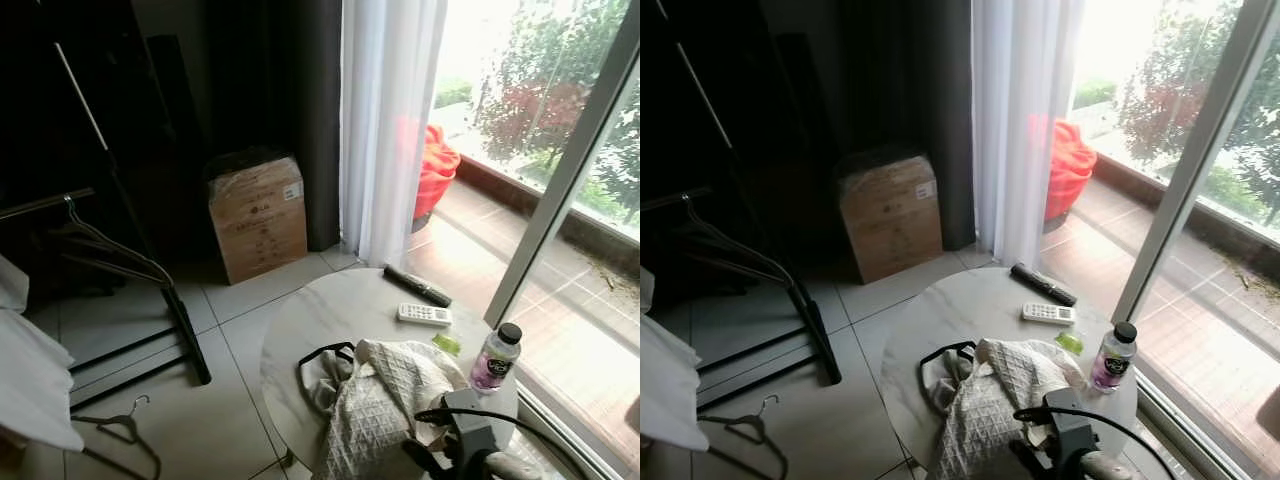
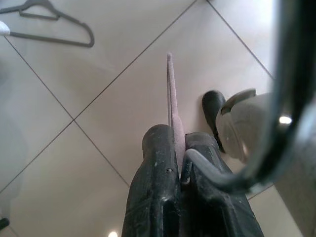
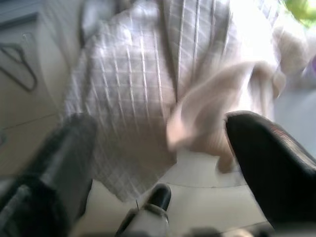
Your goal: Hang hanger
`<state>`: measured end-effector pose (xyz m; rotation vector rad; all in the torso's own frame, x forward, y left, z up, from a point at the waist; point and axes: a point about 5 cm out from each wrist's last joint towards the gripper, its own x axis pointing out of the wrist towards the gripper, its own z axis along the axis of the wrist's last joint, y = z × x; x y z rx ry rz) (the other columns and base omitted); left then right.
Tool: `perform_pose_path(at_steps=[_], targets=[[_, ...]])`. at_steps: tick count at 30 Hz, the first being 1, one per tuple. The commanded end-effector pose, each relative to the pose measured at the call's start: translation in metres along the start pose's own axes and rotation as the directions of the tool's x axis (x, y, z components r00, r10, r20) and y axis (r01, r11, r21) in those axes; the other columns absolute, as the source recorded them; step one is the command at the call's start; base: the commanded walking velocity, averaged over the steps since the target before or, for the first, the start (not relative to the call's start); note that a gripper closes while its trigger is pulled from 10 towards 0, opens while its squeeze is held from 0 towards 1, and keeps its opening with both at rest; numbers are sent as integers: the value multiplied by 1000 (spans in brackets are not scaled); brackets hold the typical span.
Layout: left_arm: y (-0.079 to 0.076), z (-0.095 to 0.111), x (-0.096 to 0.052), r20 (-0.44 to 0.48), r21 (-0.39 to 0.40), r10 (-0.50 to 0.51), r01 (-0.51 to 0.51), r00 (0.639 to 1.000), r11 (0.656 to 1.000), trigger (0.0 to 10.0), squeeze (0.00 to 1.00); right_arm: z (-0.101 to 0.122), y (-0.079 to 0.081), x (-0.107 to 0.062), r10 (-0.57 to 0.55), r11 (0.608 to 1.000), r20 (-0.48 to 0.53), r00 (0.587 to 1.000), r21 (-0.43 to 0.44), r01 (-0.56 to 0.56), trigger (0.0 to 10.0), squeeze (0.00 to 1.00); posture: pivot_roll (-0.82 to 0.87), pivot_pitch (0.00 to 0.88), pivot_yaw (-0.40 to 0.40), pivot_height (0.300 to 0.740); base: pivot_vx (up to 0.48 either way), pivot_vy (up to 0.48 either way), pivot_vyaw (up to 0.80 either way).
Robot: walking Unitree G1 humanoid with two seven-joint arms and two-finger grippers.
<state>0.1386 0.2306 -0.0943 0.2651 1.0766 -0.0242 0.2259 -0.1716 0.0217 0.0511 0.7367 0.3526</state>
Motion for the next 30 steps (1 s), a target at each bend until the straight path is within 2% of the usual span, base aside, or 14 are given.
perform_pose_path(at_steps=[1,2,3,6,8,11,14,16,19,20,21,22,25,30], targets=[[-1,-1,0,-12,17,-4,4,1000,1000,10000,0,33,7,-7,62,995,207,976,59,-76,10000,0,-39,0,6,740,0,0,0],[-1,-1,0,-12,18,-4,4,1000,1000,10000,0,45,7,-11,73,990,297,952,92,-104,10000,0,-41,0,6,740,0,0,0],[-1,-1,0,-12,18,-4,4,1000,1000,10000,0,45,7,-11,73,990,297,952,92,-104,10000,0,-41,0,6,740,0,0,0],[-1,-1,0,-11,19,-6,7,1000,1000,10000,0,71,15,-17,139,957,482,865,158,-242,10000,0,-34,0,7,740,0,0,0],[-1,-1,0,-10,18,-5,6,1000,1000,10000,0,68,19,-13,153,968,453,878,109,-224,10000,0,-34,0,5,740,0,0,0],[-1,0,0,-3,13,0,0,1000,1000,10000,0,61,14,-3,72,997,406,911,-17,-71,10000,0,-37,0,6,740,0,0,0],[-1,0,0,-1,10,3,-3,1000,1000,10000,0,52,7,6,19,1000,388,921,7,-24,10000,0,-36,0,7,740,0,0,0],[-1,1,0,13,2,13,-13,1000,1000,10000,0,40,-4,21,-66,998,372,926,46,53,10000,0,-30,0,14,740,0,0,0],[-1,2,0,26,-1,25,-25,999,1000,10000,0,33,-11,31,-138,986,367,920,135,94,10000,0,-23,0,15,740,0,0,0],[-1,2,0,28,-4,30,-30,999,1000,10000,0,29,-14,36,-176,974,356,918,199,109,10000,0,-16,0,17,740,0,0,0],[-1,2,0,28,-4,30,-30,999,1000,10000,0,29,-14,36,-176,974,356,918,199,109,10000,0,-16,0,17,740,0,0,0],[0,2,0,28,-5,32,-32,999,999,10000,0,27,-15,40,-206,955,362,909,279,105,10000,0,-14,0,23,740,0,0,0],[0,2,0,27,-2,33,-33,999,999,10000,0,23,-14,44,-214,948,343,915,298,110,10000,0,-16,0,26,740,0,0,575],[2,3,0,29,6,36,-36,999,999,10000,0,8,-11,54,-223,956,305,926,255,147,10000,0,-19,0,35,740,0,0,766]])
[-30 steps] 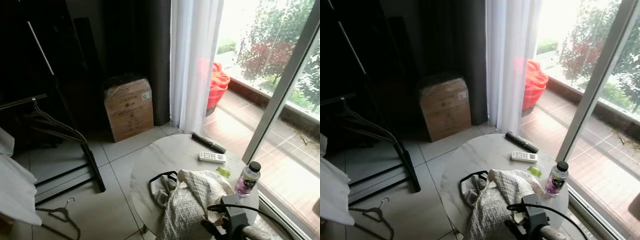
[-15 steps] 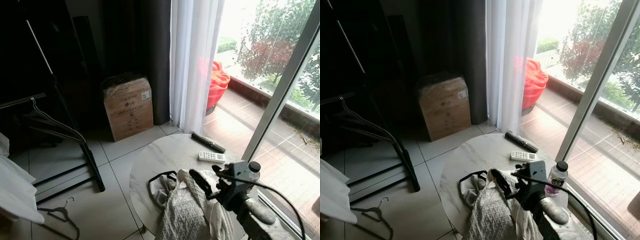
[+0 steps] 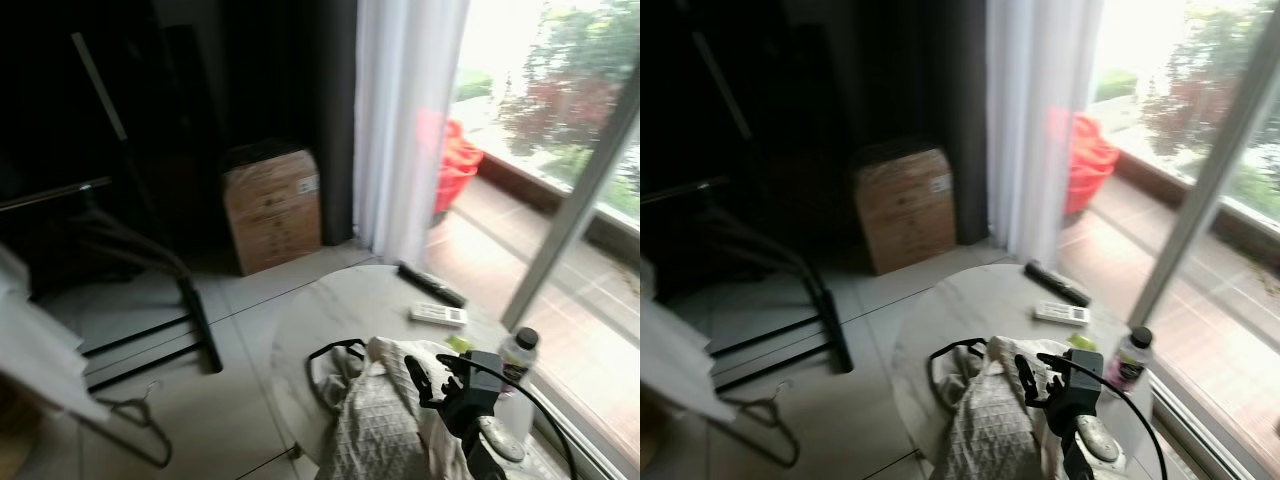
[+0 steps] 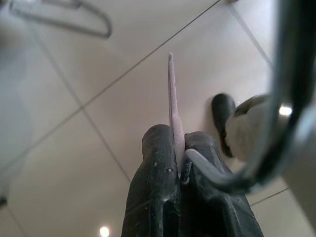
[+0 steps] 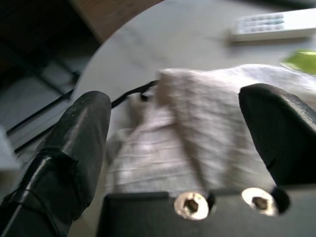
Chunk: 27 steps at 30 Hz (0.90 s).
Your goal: Hang hanger
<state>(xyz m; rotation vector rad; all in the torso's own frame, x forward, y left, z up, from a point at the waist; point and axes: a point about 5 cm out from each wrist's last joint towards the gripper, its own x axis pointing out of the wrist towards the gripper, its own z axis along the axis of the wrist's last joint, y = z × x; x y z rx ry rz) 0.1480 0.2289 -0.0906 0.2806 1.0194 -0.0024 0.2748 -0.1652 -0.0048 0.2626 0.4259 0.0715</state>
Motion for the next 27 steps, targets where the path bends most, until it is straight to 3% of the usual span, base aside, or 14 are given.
perform_pose_path(at_steps=[1,6,27], targets=[[1,-7,-1,-24,9,3,-3,1000,1000,10000,0,-9,0,-1,-7,1000,-18,1000,-18,7,10000,0,-19,0,35,740,0,0,781],[2,-7,-1,-24,14,3,-3,1000,1000,10000,0,-22,-3,-5,-21,1000,-50,999,-14,20,10000,0,-17,0,37,740,0,0,781],[1,-8,-2,-24,9,7,-7,1000,1000,10000,0,-42,-9,-13,-43,999,-112,993,-23,41,10000,0,-2,0,24,740,0,0,792]])
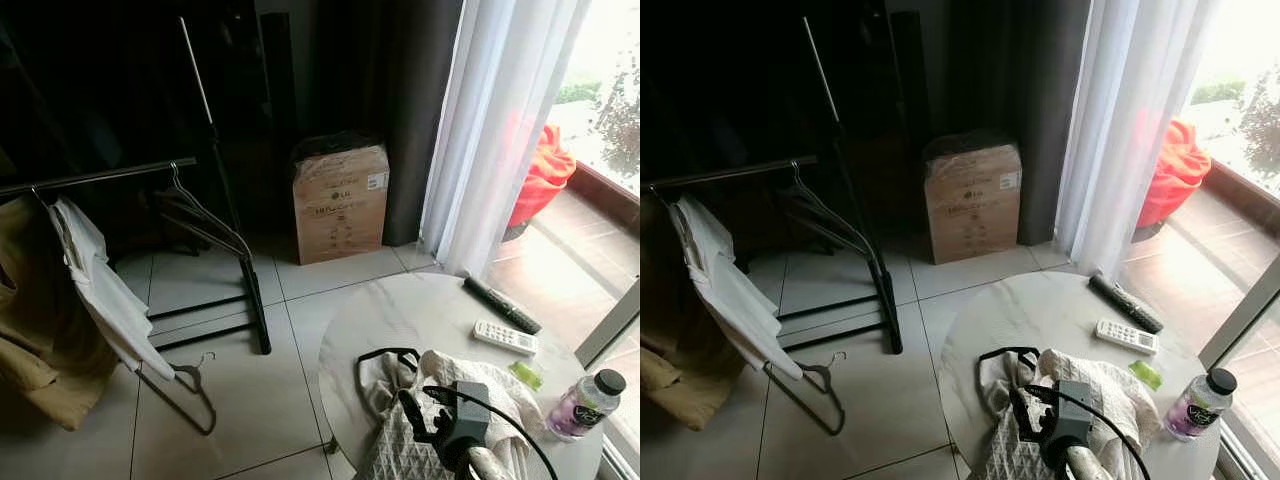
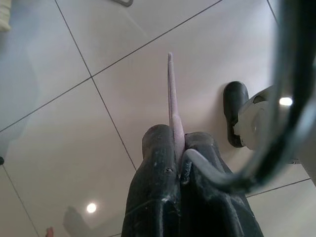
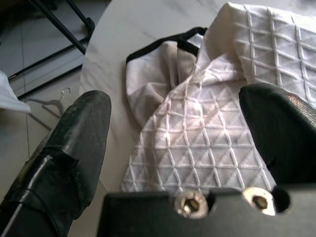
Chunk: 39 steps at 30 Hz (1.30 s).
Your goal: Hang hanger
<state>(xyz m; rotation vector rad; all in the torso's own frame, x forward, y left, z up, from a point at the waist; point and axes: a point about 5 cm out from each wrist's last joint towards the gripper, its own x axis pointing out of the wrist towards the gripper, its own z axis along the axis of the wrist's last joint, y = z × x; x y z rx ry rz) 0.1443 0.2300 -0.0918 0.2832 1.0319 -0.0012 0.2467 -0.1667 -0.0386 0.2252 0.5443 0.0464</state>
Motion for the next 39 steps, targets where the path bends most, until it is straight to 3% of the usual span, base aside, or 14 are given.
perform_pose_path(at_steps=[1,9,11,16,28,30,39], targets=[[1,-4,-1,-11,7,6,-6,1000,1000,10000,0,-1,2,0,6,1000,3,1000,3,-6,10000,0,-3,0,25,740,0,0,800],[2,-5,-1,-11,-38,16,-17,1000,999,10000,0,3,4,2,16,1000,18,1000,8,-16,10000,0,-2,0,25,740,0,180,800],[2,-2,-1,0,-2,12,-12,1000,1000,10000,0,3,6,2,23,1000,21,1000,10,-23,10000,0,-4,0,28,740,0,186,800],[3,-2,-1,-7,0,16,-16,1000,1000,10000,0,2,5,2,12,1000,18,1000,18,-12,10000,0,-5,0,30,740,0,0,769],[2,-2,0,-9,-20,16,-16,1000,1000,10000,0,-7,-9,-2,-74,992,-53,996,95,79,10000,0,-9,0,30,740,0,0,0],[1,-1,0,-7,-34,18,-18,1000,999,10000,0,-13,-17,-5,-127,981,-88,988,136,138,10000,0,-7,0,28,740,0,480,0],[1,-2,0,-10,-37,17,-18,1000,999,10000,0,-23,-17,-9,-134,979,-138,981,134,152,10000,0,-6,0,26,740,0,480,0]])
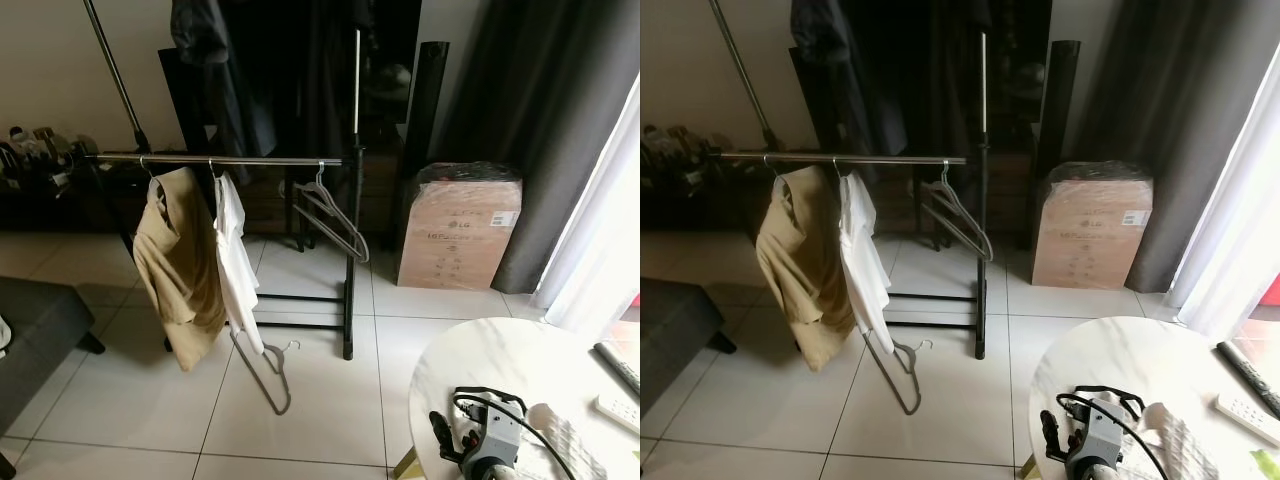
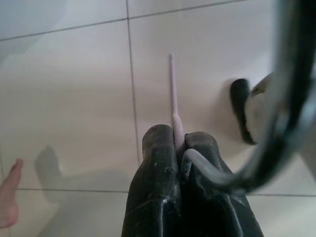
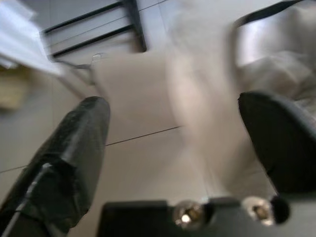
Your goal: Hang hanger
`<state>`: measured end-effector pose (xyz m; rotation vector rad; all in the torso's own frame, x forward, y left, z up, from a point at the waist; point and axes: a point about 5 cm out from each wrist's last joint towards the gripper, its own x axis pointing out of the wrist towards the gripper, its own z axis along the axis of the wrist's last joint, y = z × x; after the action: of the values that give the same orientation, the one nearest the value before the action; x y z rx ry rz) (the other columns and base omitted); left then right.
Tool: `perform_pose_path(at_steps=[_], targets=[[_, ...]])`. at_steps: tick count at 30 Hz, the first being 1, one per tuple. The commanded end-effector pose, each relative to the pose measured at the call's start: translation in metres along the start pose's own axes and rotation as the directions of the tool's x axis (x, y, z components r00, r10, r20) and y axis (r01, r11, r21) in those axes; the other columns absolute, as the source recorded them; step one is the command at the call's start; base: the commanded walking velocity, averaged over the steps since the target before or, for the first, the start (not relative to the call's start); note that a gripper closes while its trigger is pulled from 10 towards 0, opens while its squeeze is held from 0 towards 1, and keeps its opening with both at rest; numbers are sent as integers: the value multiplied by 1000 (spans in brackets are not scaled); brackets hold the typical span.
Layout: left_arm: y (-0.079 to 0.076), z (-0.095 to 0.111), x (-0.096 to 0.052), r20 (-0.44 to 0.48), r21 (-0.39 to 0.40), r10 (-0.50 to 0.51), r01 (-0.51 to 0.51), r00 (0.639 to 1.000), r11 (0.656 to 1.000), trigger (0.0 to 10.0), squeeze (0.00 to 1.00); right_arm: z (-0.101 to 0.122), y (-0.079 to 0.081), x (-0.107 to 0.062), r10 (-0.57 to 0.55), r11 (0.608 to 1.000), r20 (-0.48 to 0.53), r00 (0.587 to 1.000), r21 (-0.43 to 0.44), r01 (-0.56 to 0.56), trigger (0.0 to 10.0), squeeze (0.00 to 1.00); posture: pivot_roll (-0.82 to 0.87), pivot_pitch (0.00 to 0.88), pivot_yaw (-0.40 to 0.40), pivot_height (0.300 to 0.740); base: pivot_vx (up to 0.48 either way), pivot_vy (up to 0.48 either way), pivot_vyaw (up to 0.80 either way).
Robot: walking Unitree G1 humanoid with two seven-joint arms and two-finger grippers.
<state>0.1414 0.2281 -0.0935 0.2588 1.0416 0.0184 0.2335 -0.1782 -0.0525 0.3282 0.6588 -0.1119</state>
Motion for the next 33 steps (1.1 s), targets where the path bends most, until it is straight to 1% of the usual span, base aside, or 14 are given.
perform_pose_path(at_steps=[1,5,10,19,25,28,31,33], targets=[[3,1,0,1,-9,14,-14,1000,1000,10000,0,-8,-4,-3,-14,1000,-36,999,-2,14,10000,0,-6,0,26,740,0,480,0],[3,1,0,0,-10,15,-15,1000,1000,10000,0,-13,-5,-4,-17,1000,-64,998,-2,17,10000,0,-9,0,26,740,0,480,0],[3,1,0,-1,-9,14,-14,1000,1000,10000,0,-16,-5,-5,-20,1000,-74,997,-1,20,10000,0,-10,0,26,740,0,480,0],[3,1,0,-1,-13,14,-14,1000,1000,10000,0,-28,-10,-9,-43,999,-147,988,-11,42,10000,0,-8,0,25,740,0,457,0],[3,1,0,8,-17,7,-7,1000,1000,10000,0,-40,-15,-13,-84,996,-208,975,-21,81,10000,0,-4,0,26,740,0,42,0],[3,1,0,11,-19,5,-5,1000,1000,10000,0,-43,-14,-14,-82,997,-223,971,-19,80,10000,0,-1,0,27,740,0,0,0],[3,1,0,5,-17,6,-6,1000,1000,10000,0,-46,-14,-15,-79,997,-232,970,-14,78,10000,0,-2,0,29,740,0,0,-775],[3,1,0,5,-16,6,-6,1000,1000,10000,0,-47,-15,-16,-82,996,-235,969,-43,74,10000,0,-1,0,29,740,0,0,-781]])
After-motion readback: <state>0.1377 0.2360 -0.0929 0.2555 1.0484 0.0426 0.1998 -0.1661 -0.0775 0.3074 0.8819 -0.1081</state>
